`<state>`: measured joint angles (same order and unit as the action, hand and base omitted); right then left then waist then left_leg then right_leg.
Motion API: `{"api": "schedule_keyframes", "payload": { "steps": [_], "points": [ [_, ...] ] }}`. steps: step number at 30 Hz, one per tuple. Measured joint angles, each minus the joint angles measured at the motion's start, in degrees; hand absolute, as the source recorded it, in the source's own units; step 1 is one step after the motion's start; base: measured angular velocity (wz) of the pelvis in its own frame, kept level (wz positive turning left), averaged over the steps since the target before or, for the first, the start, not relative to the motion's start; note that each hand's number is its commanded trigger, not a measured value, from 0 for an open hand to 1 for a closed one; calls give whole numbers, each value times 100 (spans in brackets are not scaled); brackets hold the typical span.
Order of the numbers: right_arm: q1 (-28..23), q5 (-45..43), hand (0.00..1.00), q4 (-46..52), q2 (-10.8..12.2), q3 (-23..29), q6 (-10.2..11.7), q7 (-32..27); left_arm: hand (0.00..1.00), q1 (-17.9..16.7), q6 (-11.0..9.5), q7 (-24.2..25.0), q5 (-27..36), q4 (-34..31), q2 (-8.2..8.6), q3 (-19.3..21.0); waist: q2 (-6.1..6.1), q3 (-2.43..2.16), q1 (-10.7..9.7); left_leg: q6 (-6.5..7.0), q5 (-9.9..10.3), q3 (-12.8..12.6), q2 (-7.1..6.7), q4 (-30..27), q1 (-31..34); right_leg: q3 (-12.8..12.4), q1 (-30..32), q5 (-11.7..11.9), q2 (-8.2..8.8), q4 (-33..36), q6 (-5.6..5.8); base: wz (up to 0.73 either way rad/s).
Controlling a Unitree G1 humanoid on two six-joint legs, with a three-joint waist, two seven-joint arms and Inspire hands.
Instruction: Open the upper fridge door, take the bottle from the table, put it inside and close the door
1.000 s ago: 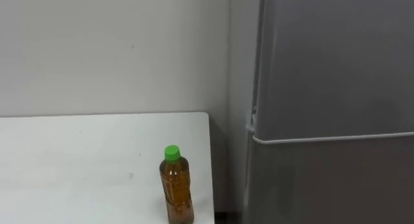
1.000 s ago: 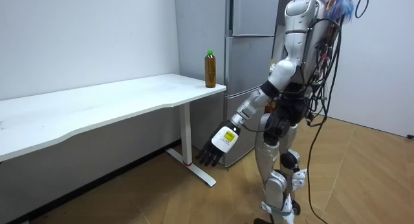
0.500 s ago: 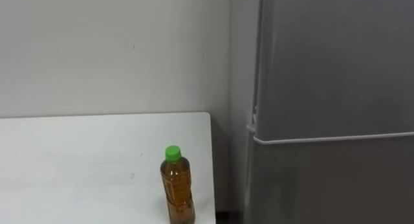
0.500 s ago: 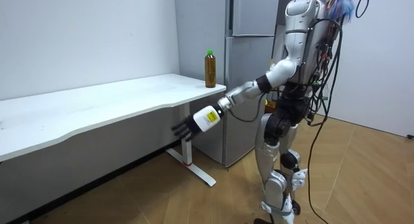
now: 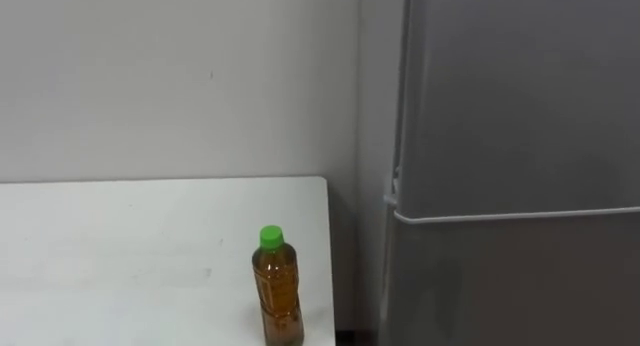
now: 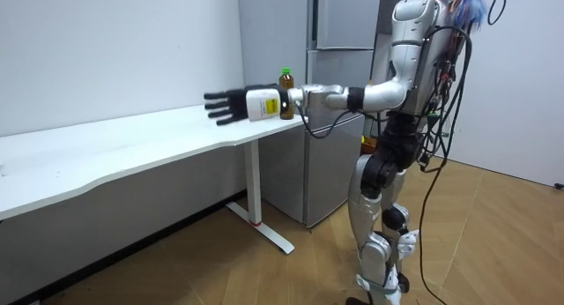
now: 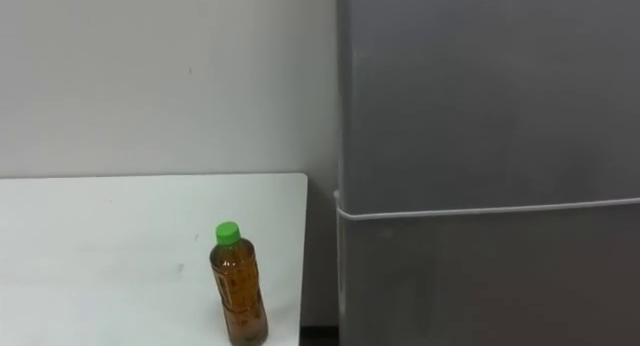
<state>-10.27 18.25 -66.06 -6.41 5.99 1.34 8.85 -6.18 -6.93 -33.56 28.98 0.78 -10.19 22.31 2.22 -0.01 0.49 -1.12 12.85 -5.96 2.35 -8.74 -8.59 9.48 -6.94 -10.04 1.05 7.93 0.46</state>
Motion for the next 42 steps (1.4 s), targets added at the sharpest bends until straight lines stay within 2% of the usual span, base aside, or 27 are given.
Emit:
{"api": "schedule_keyframes", "payload": {
  "steps": [4,9,13,18,20,23,25,28,33,35,42],
  "points": [
    [-11,-32,0,0,-3,44,0,-17,0,1,1,29,-3,-710,1,36,48,-3,35,0,0,-3,0,0,-11,2,-7,0,-2,-2,0,-1],
    [12,-48,0,-14,-3,83,1,-14,0,44,34,63,-125,-944,2,74,79,-8,-18,0,0,6,0,-3,-33,16,-26,0,-2,-4,-1,0],
    [99,-45,0,-90,20,87,-17,-11,0,59,42,247,-543,-1339,2,59,35,18,-41,0,0,8,-1,-3,-25,-5,-25,0,2,-16,-1,0],
    [101,-80,0,-79,35,90,-20,12,0,231,67,561,-857,-1480,3,56,-1,29,-53,0,-1,1,-2,-3,-2,-24,7,0,1,-17,0,0],
    [109,-102,0,-78,37,89,-29,12,0,373,142,665,-863,-1543,3,48,0,30,-73,0,-1,2,-2,-6,16,-14,21,0,2,-17,0,0],
    [124,-101,0,-78,33,102,-153,13,0,773,328,824,-863,-1546,2,50,-1,25,-93,0,-1,0,-3,-6,27,-6,28,0,0,-17,0,0],
    [137,-98,0,-70,30,116,-186,39,0,926,463,969,-865,-1565,3,44,8,18,-208,0,-1,-4,-4,-7,28,-1,20,0,1,-17,0,0],
    [164,-90,0,-65,33,158,-223,153,0,950,662,1198,-859,-1833,8,-47,9,18,-322,-1,-2,-9,-2,-6,44,-5,7,0,-3,-18,-1,0],
    [247,-90,0,-105,32,155,-266,197,0,1004,734,1470,-830,-2295,9,-240,14,19,-465,-1,-1,-23,-2,-6,45,-13,5,0,-2,-15,-1,0],
    [248,-89,0,-104,26,151,-270,193,0,1090,748,1602,-793,-2340,16,-335,21,19,-464,-1,-1,-36,-2,-7,56,-15,17,0,-3,-13,-1,0],
    [351,-62,0,-110,1,6,-435,112,0,1307,1096,2102,-309,-2606,74,-947,39,13,-506,-1,-1,-31,1,-67,124,0,77,2,4,32,-4,1]
  ]
}}
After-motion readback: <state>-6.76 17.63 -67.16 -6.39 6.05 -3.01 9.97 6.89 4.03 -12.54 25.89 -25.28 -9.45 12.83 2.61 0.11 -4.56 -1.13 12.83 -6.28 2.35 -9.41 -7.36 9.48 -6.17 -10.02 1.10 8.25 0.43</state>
